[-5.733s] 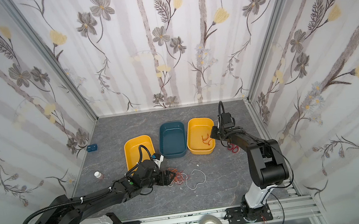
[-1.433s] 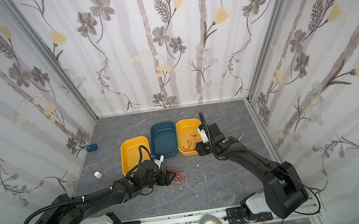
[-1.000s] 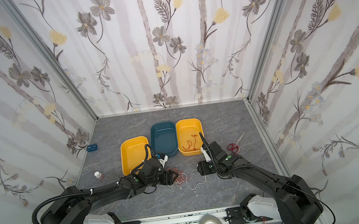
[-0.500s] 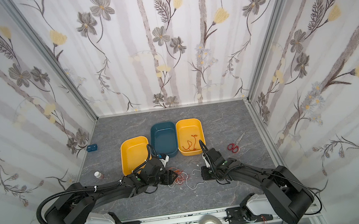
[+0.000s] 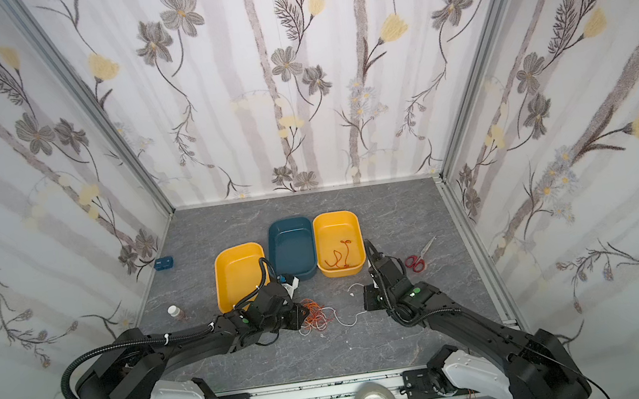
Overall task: Untangle the cables
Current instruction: 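Move the right gripper to the loose white wire beside the tangle, then grasp the white wire with the right gripper and pull it away from the tangle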
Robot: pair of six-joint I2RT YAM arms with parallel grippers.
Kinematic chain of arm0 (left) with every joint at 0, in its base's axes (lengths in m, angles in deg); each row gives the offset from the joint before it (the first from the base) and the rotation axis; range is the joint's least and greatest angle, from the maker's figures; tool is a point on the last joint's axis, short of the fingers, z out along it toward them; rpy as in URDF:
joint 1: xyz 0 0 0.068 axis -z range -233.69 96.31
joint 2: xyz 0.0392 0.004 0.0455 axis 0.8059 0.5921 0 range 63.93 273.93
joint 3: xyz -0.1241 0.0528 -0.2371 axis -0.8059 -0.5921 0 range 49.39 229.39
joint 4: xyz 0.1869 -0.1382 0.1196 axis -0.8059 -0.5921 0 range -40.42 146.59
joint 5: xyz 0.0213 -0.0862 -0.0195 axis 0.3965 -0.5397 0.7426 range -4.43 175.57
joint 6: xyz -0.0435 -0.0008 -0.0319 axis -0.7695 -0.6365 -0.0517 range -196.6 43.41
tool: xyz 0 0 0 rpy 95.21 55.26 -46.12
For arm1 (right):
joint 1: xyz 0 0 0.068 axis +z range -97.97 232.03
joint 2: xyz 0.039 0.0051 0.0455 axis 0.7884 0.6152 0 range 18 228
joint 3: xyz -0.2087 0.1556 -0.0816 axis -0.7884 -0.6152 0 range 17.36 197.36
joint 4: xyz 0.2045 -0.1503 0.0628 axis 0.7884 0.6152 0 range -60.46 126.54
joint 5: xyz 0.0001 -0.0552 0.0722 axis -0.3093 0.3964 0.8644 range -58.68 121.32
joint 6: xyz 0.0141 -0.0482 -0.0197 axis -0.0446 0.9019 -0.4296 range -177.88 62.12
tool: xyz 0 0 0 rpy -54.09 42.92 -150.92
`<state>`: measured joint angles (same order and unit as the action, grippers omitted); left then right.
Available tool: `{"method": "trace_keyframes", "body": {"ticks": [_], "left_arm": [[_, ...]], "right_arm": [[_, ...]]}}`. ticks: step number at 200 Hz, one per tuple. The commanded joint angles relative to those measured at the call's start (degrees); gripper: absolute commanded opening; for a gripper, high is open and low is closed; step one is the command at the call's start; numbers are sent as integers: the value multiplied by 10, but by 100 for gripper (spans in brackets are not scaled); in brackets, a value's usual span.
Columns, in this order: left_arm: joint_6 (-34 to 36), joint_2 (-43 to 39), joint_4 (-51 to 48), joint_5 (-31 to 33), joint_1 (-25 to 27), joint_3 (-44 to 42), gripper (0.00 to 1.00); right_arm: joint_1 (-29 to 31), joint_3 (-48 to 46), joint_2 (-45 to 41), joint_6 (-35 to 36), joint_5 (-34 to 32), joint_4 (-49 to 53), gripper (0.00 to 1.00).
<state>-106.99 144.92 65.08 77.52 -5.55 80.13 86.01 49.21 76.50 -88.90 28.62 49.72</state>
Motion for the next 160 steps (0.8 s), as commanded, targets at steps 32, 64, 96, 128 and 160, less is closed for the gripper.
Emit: {"method": "trace_keyframes", "body": {"ticks": [32,64,96,128,160], "left_arm": [[-5,-16,-21,23,-5,-2,14],[-10,-25,-34,27,-10,-5,8],[-16,-40,-61,39,-15,-4,6],[-21,-63,-86,58,-18,-11,4],[-26,-74,-106,64,-21,-17,3]], "right_arm": [[-58,44,-78,38,-103,126,0],[-124,57,-105,34,-115,159,0],[-153,77,-111,22,-129,163,0],[-190,105,-111,28,-152,168,0],[-253,143,-102,47,-150,164,0]]}}
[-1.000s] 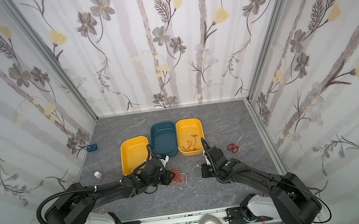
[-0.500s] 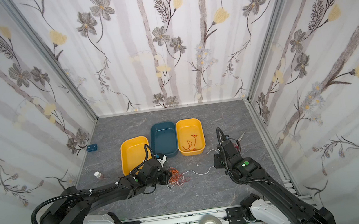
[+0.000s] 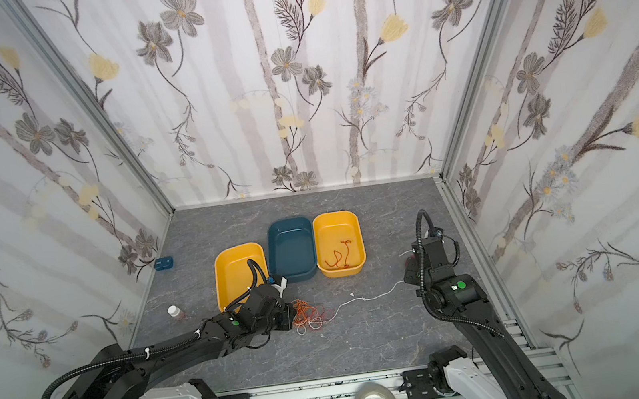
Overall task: Untangle the cables
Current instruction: 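Grasp the white wire with the right gripper and pull it away from the tangle, then bring the right gripper back toward the tangle held by the left gripper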
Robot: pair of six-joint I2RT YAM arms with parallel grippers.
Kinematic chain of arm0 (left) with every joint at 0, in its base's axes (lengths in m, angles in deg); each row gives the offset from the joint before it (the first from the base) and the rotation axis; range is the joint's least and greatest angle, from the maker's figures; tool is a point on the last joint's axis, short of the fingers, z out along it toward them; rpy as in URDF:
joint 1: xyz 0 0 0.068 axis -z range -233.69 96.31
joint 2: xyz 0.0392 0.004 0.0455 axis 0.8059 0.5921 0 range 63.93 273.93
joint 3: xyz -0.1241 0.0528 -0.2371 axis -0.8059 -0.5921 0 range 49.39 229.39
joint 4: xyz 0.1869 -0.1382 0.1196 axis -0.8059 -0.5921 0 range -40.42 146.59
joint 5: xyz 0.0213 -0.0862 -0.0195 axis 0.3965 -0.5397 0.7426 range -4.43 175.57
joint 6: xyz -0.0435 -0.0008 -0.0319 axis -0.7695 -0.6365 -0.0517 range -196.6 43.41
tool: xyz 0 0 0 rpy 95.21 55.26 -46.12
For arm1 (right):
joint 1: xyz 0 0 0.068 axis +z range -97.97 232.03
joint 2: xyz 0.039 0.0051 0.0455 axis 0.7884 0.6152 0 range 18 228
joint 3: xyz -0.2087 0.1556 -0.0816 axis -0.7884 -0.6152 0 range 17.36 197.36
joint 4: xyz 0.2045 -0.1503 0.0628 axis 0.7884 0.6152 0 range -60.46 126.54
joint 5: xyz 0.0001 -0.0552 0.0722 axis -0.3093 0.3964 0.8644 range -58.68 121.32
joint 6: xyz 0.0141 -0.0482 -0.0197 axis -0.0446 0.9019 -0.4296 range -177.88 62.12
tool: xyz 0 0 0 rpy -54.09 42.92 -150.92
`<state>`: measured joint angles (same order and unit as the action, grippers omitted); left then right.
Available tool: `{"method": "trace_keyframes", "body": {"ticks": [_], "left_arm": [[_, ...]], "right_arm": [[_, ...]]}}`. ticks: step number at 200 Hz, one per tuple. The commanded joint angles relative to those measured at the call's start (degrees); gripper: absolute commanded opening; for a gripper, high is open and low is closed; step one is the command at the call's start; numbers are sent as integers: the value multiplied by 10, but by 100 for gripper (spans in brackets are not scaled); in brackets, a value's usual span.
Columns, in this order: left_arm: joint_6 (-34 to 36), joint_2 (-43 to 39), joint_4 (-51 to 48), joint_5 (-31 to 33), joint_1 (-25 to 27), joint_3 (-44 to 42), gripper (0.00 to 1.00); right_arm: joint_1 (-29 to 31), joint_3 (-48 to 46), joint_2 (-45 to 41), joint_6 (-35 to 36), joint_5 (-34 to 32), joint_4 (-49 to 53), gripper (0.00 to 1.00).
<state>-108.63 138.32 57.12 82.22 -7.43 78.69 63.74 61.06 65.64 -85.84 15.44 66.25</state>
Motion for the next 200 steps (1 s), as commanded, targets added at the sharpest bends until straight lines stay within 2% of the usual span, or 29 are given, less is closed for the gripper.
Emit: {"method": "trace_keyframes", "body": {"ticks": [1,45,82,104,120,134,172,200], "left_arm": [[-9,-8,-27,17,-2,-3,3],[-15,-9,-56,37,-2,0,3],[-23,-16,-90,59,-2,2,3],[-26,-20,-90,58,-2,-1,7],[-25,-30,-82,51,-2,0,8],[-25,-39,-73,45,-2,1,8],[-18,-53,-46,24,-2,3,5],[-17,-56,-44,23,-2,9,4]], "right_arm": [[-32,26,7,18,-19,-1,0],[-94,67,32,32,-5,-24,0],[-110,92,49,39,3,-31,0],[-109,93,56,43,64,-51,0],[-103,78,61,28,119,-65,0],[-86,56,67,17,139,-67,0],[-11,-21,75,-5,130,-80,1],[20,-61,80,-21,129,-63,2]]}}
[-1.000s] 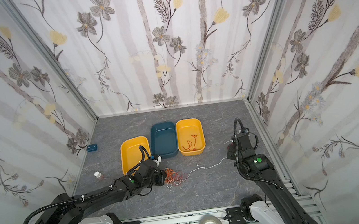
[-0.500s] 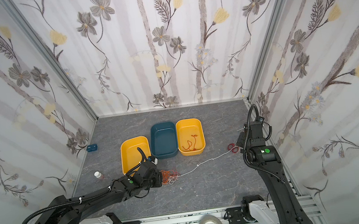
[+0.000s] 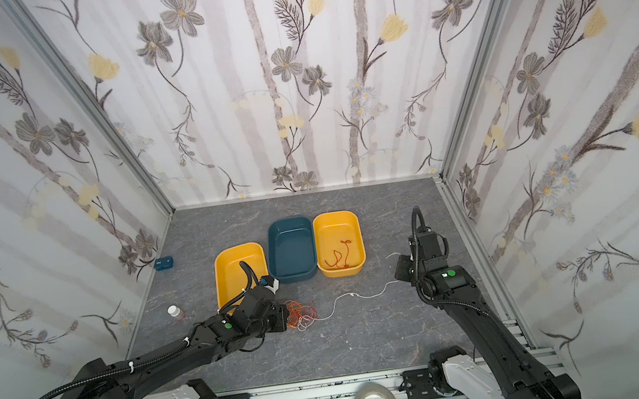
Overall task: Untangle the cables
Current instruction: 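Bring the right gripper back toward the tangle held by the left gripper, then grasp the white wire beside the tangle with the right gripper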
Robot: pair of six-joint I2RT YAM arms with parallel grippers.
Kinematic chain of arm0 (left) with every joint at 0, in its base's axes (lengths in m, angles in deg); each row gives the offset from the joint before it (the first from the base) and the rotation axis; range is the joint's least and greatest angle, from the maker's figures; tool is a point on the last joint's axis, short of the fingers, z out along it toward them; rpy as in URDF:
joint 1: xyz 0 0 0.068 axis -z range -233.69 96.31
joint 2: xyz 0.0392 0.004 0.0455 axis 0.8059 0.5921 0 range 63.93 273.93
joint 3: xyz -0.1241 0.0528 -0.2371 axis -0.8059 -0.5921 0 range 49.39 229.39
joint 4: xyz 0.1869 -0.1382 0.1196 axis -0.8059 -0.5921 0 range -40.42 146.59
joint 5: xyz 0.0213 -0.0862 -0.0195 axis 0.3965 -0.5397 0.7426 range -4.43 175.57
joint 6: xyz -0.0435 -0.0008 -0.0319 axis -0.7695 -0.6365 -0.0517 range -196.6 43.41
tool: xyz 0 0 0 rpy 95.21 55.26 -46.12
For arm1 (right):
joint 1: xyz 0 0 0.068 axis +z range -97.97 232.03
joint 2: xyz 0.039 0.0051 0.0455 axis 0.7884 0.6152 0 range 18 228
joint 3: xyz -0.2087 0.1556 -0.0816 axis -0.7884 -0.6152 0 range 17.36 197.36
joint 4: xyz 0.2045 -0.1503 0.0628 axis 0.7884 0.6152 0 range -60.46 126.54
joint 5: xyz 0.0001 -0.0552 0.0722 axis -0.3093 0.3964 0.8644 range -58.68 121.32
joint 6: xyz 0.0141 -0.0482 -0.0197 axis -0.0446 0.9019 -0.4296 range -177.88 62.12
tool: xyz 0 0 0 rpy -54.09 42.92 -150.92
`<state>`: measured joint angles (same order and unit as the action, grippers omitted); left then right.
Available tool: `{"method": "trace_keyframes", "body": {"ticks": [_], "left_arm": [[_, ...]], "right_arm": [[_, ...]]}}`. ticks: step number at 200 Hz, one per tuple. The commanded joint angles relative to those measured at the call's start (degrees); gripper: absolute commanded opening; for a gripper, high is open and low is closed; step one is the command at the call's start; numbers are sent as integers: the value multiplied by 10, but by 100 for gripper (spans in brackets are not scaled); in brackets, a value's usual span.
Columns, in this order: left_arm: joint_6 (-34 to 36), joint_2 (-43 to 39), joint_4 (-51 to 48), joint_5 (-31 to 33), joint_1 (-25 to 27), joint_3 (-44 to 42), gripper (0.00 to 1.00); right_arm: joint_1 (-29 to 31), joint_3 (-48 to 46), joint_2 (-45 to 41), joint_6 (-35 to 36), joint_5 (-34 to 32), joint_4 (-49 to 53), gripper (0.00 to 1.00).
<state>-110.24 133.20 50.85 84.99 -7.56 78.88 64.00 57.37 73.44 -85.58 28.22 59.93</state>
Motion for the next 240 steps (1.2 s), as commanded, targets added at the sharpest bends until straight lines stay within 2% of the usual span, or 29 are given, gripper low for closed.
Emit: {"method": "trace_keyframes", "body": {"ticks": [1,16,24,33,62,77,90,109,119,139,158,197,215,240], "left_arm": [[-1,-5,19,-5,-1,7,4],[-2,-6,24,-6,-1,9,3],[-4,-5,30,-10,-1,8,3],[-5,-5,37,-19,-1,8,2],[-6,-11,43,-25,-1,10,1],[-5,-12,44,-25,-1,12,0],[-7,-9,50,-31,-1,9,0],[-10,-1,57,-36,-1,9,0],[-11,1,60,-37,0,9,0],[-13,-4,63,-36,2,5,0],[-14,-9,64,-35,3,-1,0],[-18,-22,67,-31,4,-13,0],[-20,-28,67,-29,5,-17,0],[-21,-33,68,-28,6,-21,0]], "right_arm": [[18,-26,1,-25,1,0,3],[30,-44,-6,-29,-2,9,7],[36,-52,-11,-28,-2,12,21],[40,-56,-15,-26,-5,17,29],[58,-43,-23,-18,-35,39,33],[80,-28,-20,-14,-61,48,38],[104,-25,-14,-15,-34,18,43],[140,-28,17,-51,72,-71,44],[173,-23,43,-74,93,-110,44],[250,2,103,-105,89,-160,47],[294,22,165,-129,85,-192,48],[336,39,258,-183,86,-258,49],[356,63,289,-184,62,-234,55],[364,56,304,-210,70,-247,57]]}}
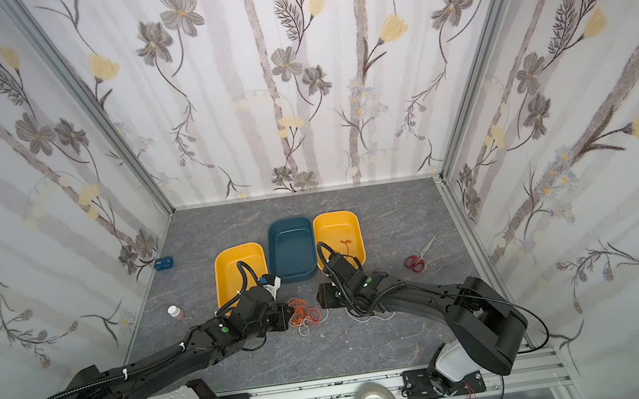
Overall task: Untangle the cables
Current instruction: 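Grasp the white wire beside the tangle with the right gripper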
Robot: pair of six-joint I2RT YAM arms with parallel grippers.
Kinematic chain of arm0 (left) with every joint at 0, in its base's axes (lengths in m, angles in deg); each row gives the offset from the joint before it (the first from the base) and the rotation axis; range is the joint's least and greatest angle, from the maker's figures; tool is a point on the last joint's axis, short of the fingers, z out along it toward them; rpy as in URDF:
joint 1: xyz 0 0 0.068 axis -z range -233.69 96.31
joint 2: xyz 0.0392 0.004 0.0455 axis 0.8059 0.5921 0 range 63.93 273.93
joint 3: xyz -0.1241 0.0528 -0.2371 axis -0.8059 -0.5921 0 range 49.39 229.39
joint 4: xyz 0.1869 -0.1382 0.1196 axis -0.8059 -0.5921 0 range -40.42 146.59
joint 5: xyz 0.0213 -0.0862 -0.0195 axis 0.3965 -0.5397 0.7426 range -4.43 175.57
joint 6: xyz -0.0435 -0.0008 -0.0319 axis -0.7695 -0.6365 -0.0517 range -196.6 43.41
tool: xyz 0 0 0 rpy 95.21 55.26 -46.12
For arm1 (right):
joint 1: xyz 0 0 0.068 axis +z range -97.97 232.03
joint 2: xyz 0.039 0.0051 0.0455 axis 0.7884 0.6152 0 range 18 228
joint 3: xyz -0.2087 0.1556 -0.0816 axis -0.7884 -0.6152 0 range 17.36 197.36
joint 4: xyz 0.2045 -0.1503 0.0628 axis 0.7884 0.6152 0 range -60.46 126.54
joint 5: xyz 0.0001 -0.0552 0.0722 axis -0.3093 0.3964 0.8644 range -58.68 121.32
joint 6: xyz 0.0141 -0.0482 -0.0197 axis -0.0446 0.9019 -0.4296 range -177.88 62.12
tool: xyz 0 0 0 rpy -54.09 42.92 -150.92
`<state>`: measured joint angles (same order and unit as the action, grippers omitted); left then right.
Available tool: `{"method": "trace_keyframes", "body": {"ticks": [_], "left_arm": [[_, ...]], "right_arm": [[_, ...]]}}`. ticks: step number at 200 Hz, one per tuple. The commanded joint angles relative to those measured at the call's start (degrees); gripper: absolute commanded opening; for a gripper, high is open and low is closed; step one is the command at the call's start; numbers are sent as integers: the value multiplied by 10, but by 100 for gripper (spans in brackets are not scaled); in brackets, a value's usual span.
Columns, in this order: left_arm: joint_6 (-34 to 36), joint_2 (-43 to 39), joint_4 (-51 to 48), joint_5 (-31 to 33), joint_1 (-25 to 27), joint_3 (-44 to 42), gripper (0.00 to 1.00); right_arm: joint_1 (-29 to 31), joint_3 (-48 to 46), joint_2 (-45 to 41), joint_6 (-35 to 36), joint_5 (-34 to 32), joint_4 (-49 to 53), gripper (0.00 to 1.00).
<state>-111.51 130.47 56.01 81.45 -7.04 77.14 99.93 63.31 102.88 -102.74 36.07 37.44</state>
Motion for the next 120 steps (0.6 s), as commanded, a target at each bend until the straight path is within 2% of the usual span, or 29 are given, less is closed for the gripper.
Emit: {"method": "trace_keyframes", "body": {"ticks": [1,43,68,92,120], "left_arm": [[-9,-6,16,8,1,-4,0],[-11,-10,19,12,2,-11,0],[-12,-13,19,16,2,-16,0],[-12,-14,19,18,3,-17,0],[-13,-16,20,19,2,-16,0]], "right_arm": [[6,-4,10,-40,-9,-23,57],[29,-12,-11,-50,-37,-5,57],[43,-15,-58,-40,-99,37,57],[44,-19,-79,-45,-76,50,57],[47,-44,-62,-81,-39,10,57]]}}
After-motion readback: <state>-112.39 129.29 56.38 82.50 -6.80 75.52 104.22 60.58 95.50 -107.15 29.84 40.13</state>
